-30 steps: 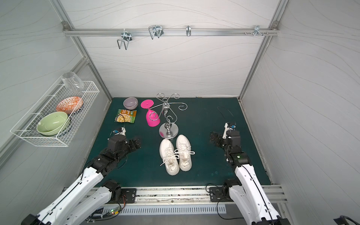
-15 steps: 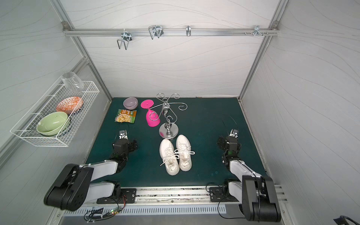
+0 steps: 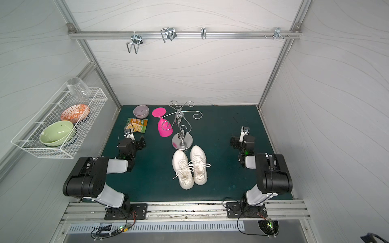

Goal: Tie the shoes
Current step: Reset both arms

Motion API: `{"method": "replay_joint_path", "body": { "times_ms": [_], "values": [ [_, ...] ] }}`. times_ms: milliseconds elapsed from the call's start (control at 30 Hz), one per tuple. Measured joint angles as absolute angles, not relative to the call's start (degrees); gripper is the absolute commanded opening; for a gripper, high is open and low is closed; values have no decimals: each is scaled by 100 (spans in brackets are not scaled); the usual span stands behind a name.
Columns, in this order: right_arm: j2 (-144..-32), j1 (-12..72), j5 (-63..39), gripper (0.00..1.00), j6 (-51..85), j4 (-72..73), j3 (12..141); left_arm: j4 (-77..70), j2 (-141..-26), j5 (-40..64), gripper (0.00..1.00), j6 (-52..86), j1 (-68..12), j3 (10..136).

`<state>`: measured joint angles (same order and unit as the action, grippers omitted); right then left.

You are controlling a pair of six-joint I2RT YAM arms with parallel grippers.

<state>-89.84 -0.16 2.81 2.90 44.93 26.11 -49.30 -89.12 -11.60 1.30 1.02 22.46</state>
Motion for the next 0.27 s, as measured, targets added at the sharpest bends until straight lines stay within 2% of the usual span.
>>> {"method": "replay_joint_path", "body": {
  "times_ms": [267],
  "values": [
    [-8984, -30, 64, 99, 196, 4322, 2630, -4768, -8912, -1044, 100, 154, 99, 2248]
  ]
}}
